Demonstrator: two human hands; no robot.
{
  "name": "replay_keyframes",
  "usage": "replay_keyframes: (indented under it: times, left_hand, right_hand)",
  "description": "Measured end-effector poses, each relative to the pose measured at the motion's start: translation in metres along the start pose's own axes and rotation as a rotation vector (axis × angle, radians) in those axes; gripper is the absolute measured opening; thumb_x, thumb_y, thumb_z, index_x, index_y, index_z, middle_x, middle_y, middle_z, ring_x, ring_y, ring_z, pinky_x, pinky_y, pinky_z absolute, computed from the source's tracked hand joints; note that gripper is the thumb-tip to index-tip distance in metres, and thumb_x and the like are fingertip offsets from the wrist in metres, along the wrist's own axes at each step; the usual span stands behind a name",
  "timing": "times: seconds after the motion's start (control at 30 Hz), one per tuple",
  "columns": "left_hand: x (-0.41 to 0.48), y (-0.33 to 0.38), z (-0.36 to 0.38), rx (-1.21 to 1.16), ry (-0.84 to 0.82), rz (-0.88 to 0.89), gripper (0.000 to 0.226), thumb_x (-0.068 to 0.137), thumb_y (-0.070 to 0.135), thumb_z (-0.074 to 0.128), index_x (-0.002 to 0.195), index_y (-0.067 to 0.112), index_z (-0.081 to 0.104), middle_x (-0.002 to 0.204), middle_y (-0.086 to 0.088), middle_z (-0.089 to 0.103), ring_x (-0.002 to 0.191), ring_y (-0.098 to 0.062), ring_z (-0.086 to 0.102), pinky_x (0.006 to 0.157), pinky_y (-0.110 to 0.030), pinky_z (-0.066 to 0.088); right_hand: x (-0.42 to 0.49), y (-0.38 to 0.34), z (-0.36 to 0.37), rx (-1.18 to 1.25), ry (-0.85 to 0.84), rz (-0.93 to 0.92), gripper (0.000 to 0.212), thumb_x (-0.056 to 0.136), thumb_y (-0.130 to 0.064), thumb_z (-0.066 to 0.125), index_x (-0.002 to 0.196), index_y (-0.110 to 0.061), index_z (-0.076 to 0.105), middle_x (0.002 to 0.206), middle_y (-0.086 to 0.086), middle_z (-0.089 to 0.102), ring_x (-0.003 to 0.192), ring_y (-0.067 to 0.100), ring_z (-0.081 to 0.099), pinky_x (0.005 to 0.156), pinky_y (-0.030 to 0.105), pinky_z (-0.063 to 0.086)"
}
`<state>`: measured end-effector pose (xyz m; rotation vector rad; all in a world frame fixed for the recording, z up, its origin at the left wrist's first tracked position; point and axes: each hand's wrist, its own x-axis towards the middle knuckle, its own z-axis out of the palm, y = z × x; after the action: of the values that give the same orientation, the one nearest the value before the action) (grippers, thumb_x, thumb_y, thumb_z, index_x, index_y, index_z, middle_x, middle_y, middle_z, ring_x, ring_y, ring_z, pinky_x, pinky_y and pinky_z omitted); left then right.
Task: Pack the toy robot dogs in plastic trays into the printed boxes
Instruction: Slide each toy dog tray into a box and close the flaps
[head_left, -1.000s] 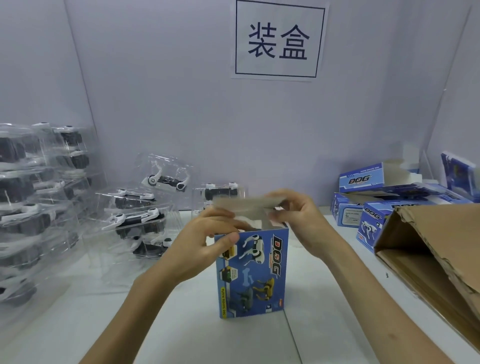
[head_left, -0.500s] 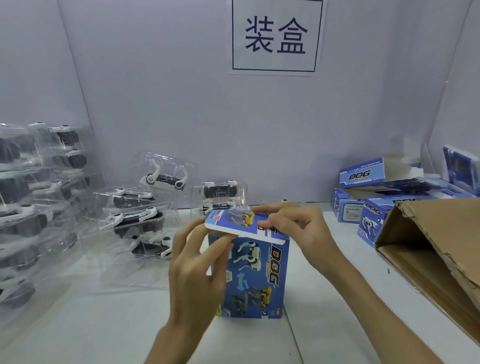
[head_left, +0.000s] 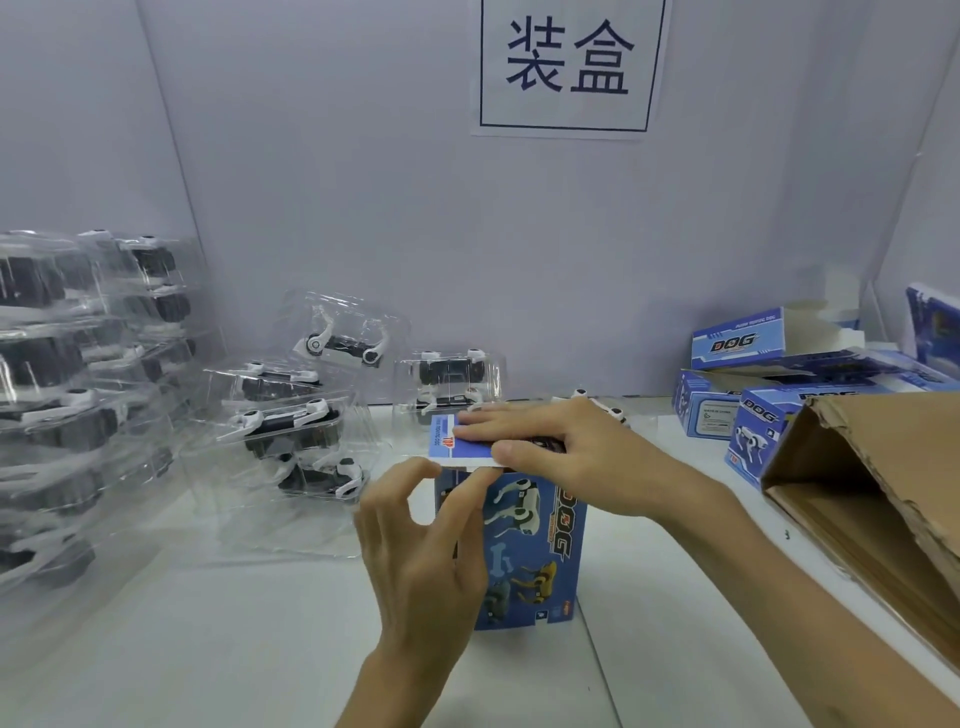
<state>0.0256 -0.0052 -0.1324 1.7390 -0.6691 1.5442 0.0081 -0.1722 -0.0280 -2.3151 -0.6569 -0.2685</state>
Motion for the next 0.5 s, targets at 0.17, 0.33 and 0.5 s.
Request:
replay_keyframes:
  times: [0.17,0.33,0.5]
  left_hand:
    - [0.0,0.004,-0.004,0.03,-0.02,0.003,0.023,0.095,0.018,0.057,0.116,0.026,0.058,0.117,-0.003,0.046,0.111,-0.017,0.046,0.094,-0.027,0.031]
    - [0.0,0.004,-0.006,0.016,-0.029,0.006,0.02,0.098,0.019,0.054,0.116,0.026,0.06,0.121,0.002,0.052,0.117,-0.011,0.043,0.096,-0.028,0.029]
    - [0.002,0.002,-0.005,0.056,-0.017,0.023,0.025,0.096,0.018,0.06,0.118,0.03,0.061,0.122,0.009,0.058,0.109,-0.016,0.051,0.096,-0.03,0.03]
  right_hand:
    - [-0.001,0.0,-0.008,-0.027,-0.061,0.025,0.037,0.092,-0.052,0.058,0.129,-0.047,0.063,0.136,-0.035,0.053,0.131,-0.012,0.044,0.098,0.018,0.05]
    - [0.0,-0.005,-0.014,-0.05,-0.101,0.051,0.043,0.084,-0.058,0.058,0.126,-0.053,0.06,0.138,-0.03,0.054,0.129,0.0,0.052,0.088,0.03,0.059]
    - [0.003,-0.009,-0.019,-0.072,-0.077,-0.009,0.036,0.089,-0.042,0.065,0.125,-0.038,0.067,0.131,-0.023,0.063,0.125,-0.008,0.052,0.095,0.024,0.054]
